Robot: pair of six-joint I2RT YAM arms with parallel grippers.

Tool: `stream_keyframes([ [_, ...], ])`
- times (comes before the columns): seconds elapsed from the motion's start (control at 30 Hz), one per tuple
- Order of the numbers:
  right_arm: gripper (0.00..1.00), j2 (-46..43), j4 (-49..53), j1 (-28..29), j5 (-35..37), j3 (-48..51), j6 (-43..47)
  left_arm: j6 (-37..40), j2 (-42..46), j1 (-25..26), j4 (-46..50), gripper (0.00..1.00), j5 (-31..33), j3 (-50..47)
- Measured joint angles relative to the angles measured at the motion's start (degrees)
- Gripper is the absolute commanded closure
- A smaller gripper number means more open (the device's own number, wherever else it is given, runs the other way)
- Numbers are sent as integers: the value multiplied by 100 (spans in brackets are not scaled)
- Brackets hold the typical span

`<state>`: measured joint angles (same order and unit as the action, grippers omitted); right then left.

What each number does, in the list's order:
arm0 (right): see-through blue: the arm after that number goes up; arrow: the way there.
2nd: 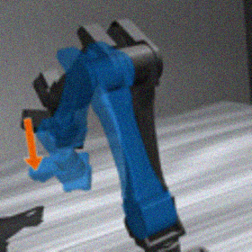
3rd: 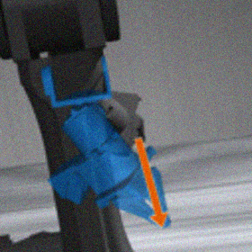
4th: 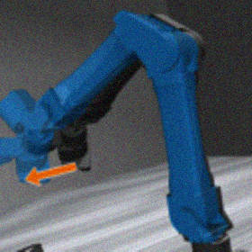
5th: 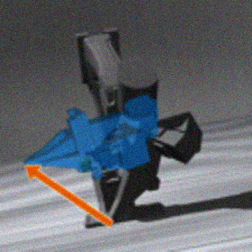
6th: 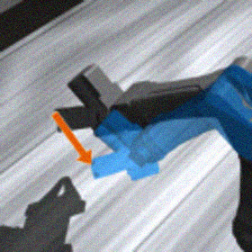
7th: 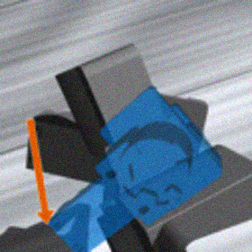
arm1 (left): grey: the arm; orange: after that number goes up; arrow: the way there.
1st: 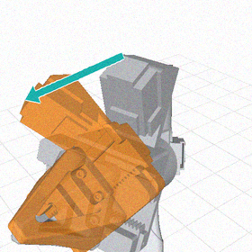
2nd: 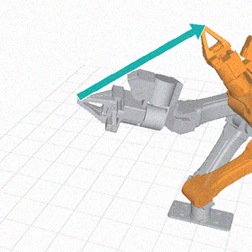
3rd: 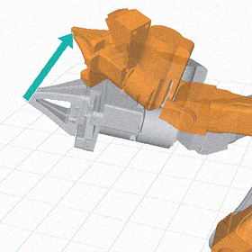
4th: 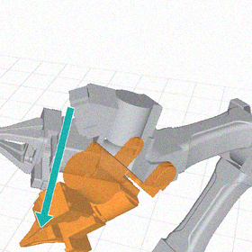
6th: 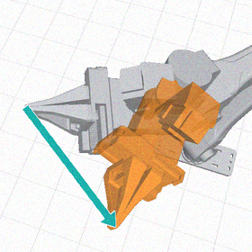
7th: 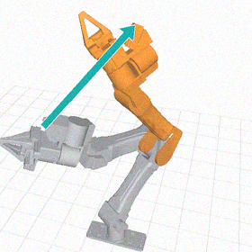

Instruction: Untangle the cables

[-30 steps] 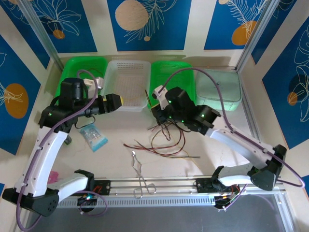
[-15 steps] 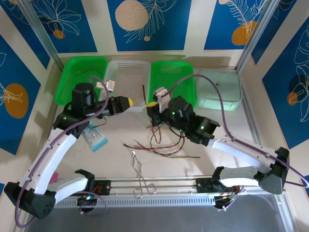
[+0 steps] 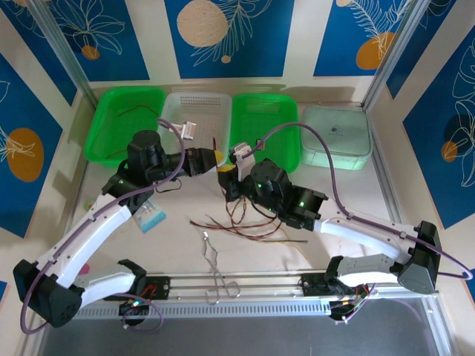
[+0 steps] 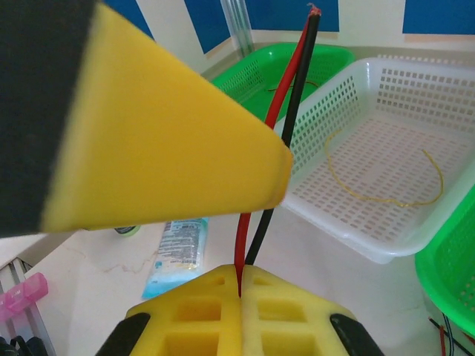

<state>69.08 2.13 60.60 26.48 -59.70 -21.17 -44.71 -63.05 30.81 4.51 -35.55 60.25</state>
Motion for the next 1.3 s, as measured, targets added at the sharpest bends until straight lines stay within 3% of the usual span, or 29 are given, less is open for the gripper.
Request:
stream_keyframes([
  [0.07, 99, 0, 0, 11, 35, 0, -28, 11, -9, 13, 4, 69, 31, 0],
  [0.13, 99, 0, 4, 15, 61, 0, -37, 109, 7, 24, 92, 65, 122, 7],
  [0.37, 99, -9, 33, 15, 76, 7, -76, 398, 219, 26, 485, 65, 595, 0],
  [0.7, 99, -42, 42, 15, 76, 7, -96, 431, 293, 26, 546, 65, 789, -170],
  [0.9, 99, -39, 44, 15, 13, 7, -81, 442, 293, 31, 562, 80, 822, -170],
  [1.1, 99, -37, 46, 15, -55, 0, -50, 459, 295, 31, 623, 79, 822, -170],
  [1.3, 98, -24, 96, 15, -122, -39, -2, 472, 299, 39, 673, 100, 822, -170],
])
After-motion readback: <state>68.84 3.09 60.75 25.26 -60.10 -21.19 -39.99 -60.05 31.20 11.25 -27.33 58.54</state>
